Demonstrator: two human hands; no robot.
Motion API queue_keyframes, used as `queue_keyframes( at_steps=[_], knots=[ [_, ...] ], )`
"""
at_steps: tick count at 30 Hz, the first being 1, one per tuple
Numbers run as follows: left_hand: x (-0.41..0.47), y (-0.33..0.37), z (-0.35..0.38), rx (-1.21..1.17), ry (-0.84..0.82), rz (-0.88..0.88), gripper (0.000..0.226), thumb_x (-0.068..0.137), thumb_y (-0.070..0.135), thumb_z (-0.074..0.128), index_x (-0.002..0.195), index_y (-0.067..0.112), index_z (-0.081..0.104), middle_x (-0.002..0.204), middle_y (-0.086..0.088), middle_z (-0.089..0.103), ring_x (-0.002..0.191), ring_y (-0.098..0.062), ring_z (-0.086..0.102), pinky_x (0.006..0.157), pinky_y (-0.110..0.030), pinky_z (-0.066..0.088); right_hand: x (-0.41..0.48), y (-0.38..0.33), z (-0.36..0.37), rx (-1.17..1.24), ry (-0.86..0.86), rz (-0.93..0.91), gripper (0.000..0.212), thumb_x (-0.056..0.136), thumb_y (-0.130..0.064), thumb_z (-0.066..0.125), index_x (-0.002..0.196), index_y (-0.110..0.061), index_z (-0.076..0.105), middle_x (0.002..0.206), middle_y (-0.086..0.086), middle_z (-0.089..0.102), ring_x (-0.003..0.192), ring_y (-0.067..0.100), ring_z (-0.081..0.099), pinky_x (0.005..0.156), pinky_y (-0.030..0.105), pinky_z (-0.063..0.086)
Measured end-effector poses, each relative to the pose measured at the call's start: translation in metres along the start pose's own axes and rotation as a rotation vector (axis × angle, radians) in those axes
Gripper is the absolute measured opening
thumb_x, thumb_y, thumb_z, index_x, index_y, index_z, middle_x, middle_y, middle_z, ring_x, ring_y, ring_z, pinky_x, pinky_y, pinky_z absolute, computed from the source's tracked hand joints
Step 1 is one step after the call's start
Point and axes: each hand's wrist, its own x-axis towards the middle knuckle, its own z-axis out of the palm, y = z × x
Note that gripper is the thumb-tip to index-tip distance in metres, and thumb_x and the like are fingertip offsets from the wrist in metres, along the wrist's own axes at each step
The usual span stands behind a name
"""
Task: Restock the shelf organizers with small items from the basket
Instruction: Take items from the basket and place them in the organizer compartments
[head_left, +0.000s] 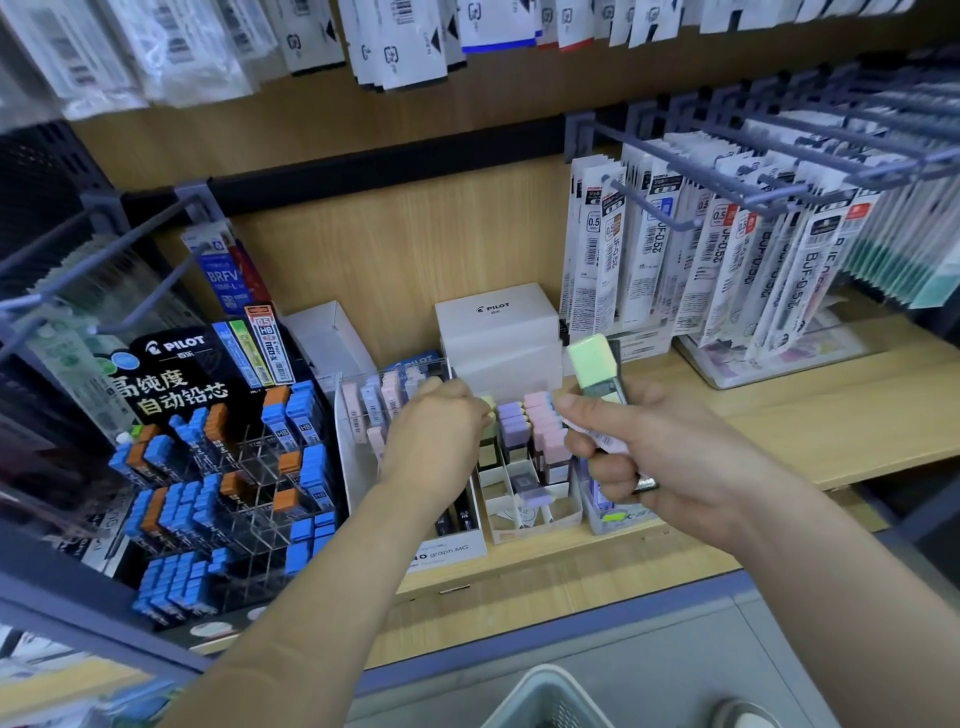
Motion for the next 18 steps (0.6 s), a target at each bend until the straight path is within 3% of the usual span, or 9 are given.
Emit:
queue_keyframes(
  at_steps=[2, 4, 7, 10, 13, 18],
  knots=[
    [0.0, 0.003, 0.001, 0.028, -0.007, -0.032, 0.017, 0.087, 0.013, 0.063, 0.101, 0.018, 0.07, 0.096, 0.0, 0.06, 0.095, -0.022, 0.051, 0.065, -0.028, 0.04, 0.0, 0.001, 0.004, -0.014, -0.04, 0.009, 0.01, 0.089, -0.021, 0.068, 0.092, -0.014, 0.061, 0.063, 0.002, 0.052, 0.043, 0.01, 0.036, 0.041, 0.019, 0.03],
    [0.0, 0.006, -0.007, -0.097, -0.019, -0.097, 0.024, 0.09, 0.015, 0.06, 0.112, 0.019, 0.066, 0.105, -0.001, 0.06, 0.101, -0.021, 0.052, 0.072, -0.028, 0.039, 0.0, 0.003, 0.008, -0.037, -0.085, 0.016, 0.012, 0.089, -0.021, 0.068, 0.087, -0.014, 0.059, 0.063, 0.003, 0.054, 0.043, 0.01, 0.038, 0.042, 0.019, 0.031],
    [0.005, 0.015, -0.038, -0.605, 0.046, -0.289, 0.012, 0.091, 0.02, 0.061, 0.096, 0.017, 0.072, 0.087, 0.006, 0.067, 0.074, -0.004, 0.056, 0.068, -0.024, 0.043, 0.002, 0.006, 0.013, -0.075, -0.12, 0.017, 0.012, 0.089, -0.02, 0.069, 0.086, -0.014, 0.058, 0.063, 0.004, 0.056, 0.042, 0.009, 0.041, 0.042, 0.019, 0.031],
    [0.008, 0.024, -0.075, -1.231, -0.147, -0.383, 0.025, 0.09, 0.036, 0.061, 0.088, 0.015, 0.074, 0.075, 0.002, 0.07, 0.051, -0.005, 0.048, 0.051, -0.02, 0.039, 0.002, 0.007, 0.016, -0.108, -0.146, 0.003, 0.011, 0.089, -0.018, 0.068, 0.084, -0.014, 0.059, 0.063, 0.004, 0.057, 0.042, 0.009, 0.043, 0.042, 0.019, 0.033],
    [0.002, 0.029, -0.092, -1.26, -0.269, -0.28, 0.025, 0.078, 0.035, 0.07, 0.091, 0.014, 0.072, 0.071, -0.001, 0.068, 0.052, -0.007, 0.05, 0.05, -0.019, 0.044, 0.001, 0.007, 0.02, -0.126, -0.183, 0.011, 0.012, 0.089, -0.018, 0.069, 0.079, -0.017, 0.062, 0.062, 0.003, 0.059, 0.043, 0.009, 0.044, 0.043, 0.019, 0.034],
    [-0.001, 0.021, -0.089, -1.372, -0.216, -0.351, 0.01, 0.085, 0.009, 0.067, 0.093, 0.004, 0.065, 0.072, -0.01, 0.069, 0.058, -0.013, 0.062, 0.057, -0.021, 0.054, 0.001, 0.009, 0.019, -0.156, -0.212, 0.037, 0.011, 0.091, -0.023, 0.066, 0.085, -0.015, 0.06, 0.064, 0.006, 0.06, 0.045, 0.012, 0.047, 0.041, 0.018, 0.034]
  ],
)
